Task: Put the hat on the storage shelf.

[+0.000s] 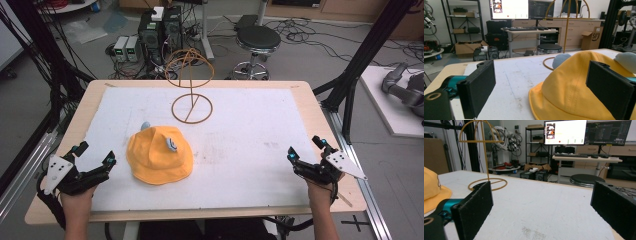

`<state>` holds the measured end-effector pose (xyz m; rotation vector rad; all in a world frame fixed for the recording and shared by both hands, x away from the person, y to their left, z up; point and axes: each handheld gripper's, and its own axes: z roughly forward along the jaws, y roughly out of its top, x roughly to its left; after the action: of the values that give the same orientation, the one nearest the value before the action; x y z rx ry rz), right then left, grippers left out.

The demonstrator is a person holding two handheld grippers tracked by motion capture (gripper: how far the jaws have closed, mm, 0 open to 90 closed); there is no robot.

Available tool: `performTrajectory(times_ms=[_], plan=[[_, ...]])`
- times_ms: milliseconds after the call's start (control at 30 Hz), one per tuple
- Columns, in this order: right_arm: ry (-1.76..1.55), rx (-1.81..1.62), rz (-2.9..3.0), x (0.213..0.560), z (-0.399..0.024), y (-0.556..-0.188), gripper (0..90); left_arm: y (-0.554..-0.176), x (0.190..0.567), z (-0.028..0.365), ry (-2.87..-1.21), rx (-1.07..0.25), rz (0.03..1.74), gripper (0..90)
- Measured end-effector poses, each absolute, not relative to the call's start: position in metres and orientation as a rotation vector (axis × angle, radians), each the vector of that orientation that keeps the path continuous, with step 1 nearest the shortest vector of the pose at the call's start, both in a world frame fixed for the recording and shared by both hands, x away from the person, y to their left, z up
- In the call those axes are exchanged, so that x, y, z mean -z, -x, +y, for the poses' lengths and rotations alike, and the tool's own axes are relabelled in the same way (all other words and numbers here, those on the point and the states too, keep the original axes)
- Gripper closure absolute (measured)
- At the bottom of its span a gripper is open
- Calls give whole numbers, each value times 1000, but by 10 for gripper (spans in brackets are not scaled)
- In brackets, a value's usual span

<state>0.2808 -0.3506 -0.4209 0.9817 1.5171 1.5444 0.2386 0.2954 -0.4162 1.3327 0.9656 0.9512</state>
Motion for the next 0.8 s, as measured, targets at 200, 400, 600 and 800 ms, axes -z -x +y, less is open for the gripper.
performTrajectory(times_ms=[200,400,600,800], plan=[[-979,-1541,1518,421,-351,-281,38,-238,416,296,-1327,-945,969,94],[-982,-1538,1517,421,-351,-282,38,-238,414,296,-1316,-935,975,90],[-984,-1539,1520,421,-351,-282,38,-239,409,292,-1313,-910,956,90],[-984,-1535,1526,422,-350,-282,38,-243,402,283,-1338,-880,926,91]])
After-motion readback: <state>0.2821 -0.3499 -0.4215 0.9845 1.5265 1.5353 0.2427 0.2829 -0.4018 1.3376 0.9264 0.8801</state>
